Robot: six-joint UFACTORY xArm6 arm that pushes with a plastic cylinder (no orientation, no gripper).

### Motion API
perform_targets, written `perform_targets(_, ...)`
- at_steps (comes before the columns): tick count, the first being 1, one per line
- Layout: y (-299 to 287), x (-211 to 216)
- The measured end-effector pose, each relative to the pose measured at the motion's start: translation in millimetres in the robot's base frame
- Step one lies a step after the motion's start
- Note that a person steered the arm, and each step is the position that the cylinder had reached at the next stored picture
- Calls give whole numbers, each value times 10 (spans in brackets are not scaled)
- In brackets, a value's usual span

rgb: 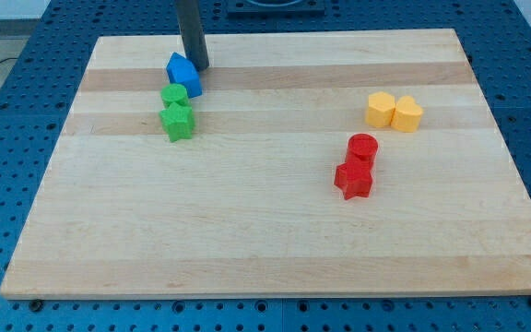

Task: Move your arm above the yellow blocks

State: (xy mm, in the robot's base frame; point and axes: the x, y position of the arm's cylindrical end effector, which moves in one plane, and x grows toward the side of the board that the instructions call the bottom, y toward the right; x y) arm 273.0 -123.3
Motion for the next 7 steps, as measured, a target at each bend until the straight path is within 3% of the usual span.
perform_targets(4, 902, -51)
perform_targets(7, 1207, -127)
